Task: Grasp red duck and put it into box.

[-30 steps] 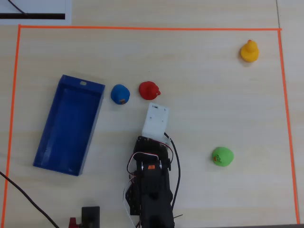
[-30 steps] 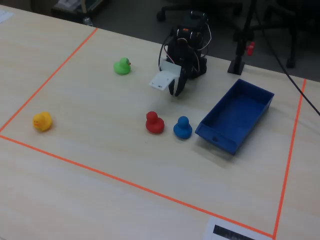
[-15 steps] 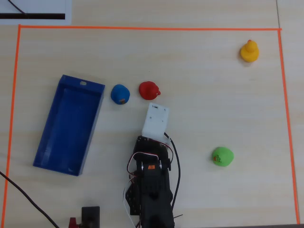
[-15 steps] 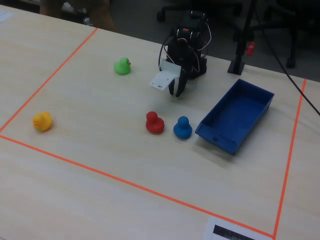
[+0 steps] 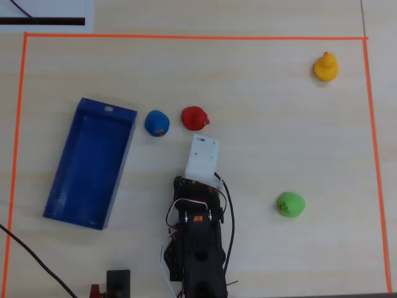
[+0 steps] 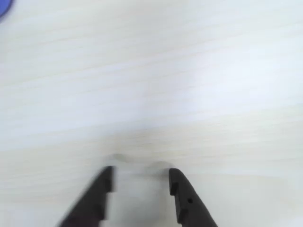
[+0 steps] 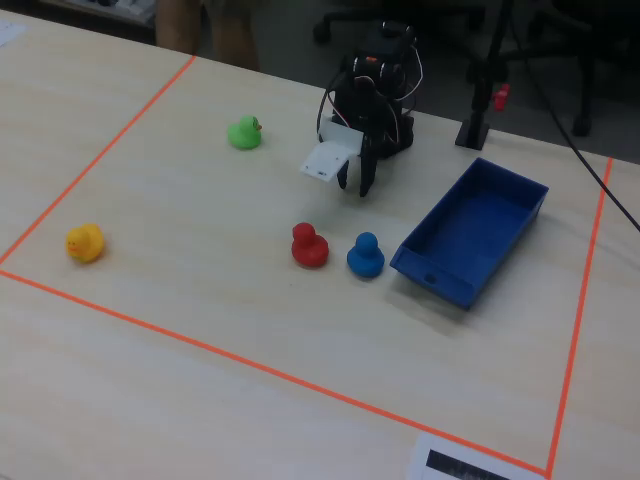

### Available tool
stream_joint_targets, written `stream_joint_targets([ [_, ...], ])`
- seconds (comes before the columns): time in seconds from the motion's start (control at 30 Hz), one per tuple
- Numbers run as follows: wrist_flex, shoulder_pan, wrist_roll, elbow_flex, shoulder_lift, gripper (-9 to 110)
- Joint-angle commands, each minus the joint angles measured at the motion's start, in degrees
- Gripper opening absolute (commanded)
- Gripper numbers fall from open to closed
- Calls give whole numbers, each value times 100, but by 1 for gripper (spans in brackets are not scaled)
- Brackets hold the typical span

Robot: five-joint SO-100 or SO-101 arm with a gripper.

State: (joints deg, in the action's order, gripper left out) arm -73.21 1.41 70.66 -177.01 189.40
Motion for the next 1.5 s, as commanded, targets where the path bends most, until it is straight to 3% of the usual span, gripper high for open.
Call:
stream_joint_targets([
  [0.0,299,158,-79,853,-606,22],
  [0.3,1397,448,-360,3850,-4271,33],
  [0.57,2549,1063,-264,5159,-6873,35],
  [1.47,3937,1055,-422,4632,-8279,35],
])
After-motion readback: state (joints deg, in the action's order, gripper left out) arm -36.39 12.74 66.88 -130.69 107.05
